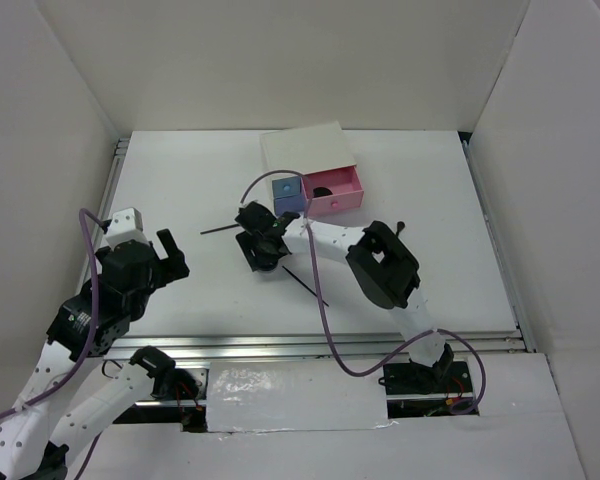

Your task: Organize the makeup

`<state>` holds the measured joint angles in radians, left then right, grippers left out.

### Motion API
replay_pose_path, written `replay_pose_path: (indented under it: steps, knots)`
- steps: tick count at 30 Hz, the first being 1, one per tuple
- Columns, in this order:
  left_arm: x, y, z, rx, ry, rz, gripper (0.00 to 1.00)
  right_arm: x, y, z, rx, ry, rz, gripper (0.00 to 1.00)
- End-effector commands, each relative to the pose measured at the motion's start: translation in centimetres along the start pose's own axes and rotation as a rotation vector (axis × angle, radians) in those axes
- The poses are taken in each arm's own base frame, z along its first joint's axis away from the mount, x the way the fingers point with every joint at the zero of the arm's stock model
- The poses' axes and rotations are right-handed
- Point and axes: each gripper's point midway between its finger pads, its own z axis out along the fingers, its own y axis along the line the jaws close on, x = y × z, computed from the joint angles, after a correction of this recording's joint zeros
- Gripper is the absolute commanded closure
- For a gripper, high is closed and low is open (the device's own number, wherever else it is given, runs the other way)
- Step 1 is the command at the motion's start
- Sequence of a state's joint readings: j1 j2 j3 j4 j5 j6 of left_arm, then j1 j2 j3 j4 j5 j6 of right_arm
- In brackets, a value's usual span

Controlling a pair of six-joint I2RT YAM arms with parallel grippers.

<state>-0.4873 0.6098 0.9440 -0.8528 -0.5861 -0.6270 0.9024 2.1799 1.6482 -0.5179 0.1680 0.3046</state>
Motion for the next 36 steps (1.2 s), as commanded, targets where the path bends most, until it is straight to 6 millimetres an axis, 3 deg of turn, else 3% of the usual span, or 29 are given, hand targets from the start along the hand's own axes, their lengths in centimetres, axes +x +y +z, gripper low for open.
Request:
replay_pose_path:
  steps: [1,4,8,9,11,12,15,17,18,19,20,23,26,29,36]
  knots:
    - [-1.0,-0.2,-0.2,0.017,-0.037,-0.005,0.01,-1.9,1.4,-1.0,-0.03,-0.069,-0.008,0.44]
    - [-1.0,-0.2,-0.2,0.017,-0.037,-0.004,0.01,-3.4,2.0,-2.8,-0.049,-0.125,-0.02,0.49]
    - [-1.0,-0.2,-0.2,0.016,-0.036,-0.004,0.01,-6.5,1.9,-7.0,-0.062,-0.222,-0.011,0.5]
    - [-0.9,-0.2,-0.2,0.016,-0.036,-0.004,0.01,-8.2,1.5,-9.3,-0.052,-0.274,0.001,0.5]
    - [-1.0,-0.2,-0.2,0.016,-0.039,-0.007,0.01,-9.8,0.5,-11.8,-0.036,-0.319,0.016,0.5]
    - [-1.0,-0.2,-0.2,0.018,-0.04,-0.007,0.01,-11.3,-0.1,-14.3,-0.035,-0.371,0.031,0.49]
    - [-1.1,-0.2,-0.3,0.018,-0.042,-0.009,0.01,-13.7,-4.4,-18.3,0.05,-0.44,0.088,0.48]
    - [-1.1,-0.2,-0.3,0.019,-0.044,-0.011,0.01,-16.0,-8.7,-20.3,0.129,-0.489,0.155,0.48]
    - [-1.0,-0.1,-0.3,0.019,-0.043,-0.01,0.01,-16.0,-10.2,-20.5,0.155,-0.473,0.17,0.48]
    - [-1.1,-0.1,-0.4,0.02,-0.045,-0.012,0.01,-16.3,-13.1,-20.0,0.205,-0.457,0.196,0.48]
    - [-1.1,-0.1,-0.4,0.021,-0.047,-0.012,0.01,-17.3,-14.3,-20.6,0.225,-0.475,0.212,0.48]
    - [-1.0,-0.1,-0.4,0.019,-0.044,-0.011,0.01,-17.3,-17.8,-19.4,0.287,-0.412,0.23,0.48]
    - [-1.1,-0.1,-0.4,0.021,-0.047,-0.012,0.01,-16.1,-19.8,-17.9,0.326,-0.357,0.241,0.47]
    - [-1.0,-0.2,-0.3,0.019,-0.04,-0.007,0.01,-14.6,-20.8,-16.3,0.318,-0.313,0.273,0.46]
    - [-0.9,-0.4,-0.1,0.023,-0.034,-0.001,0.01,-12.4,-19.6,-13.6,0.242,-0.256,0.29,0.42]
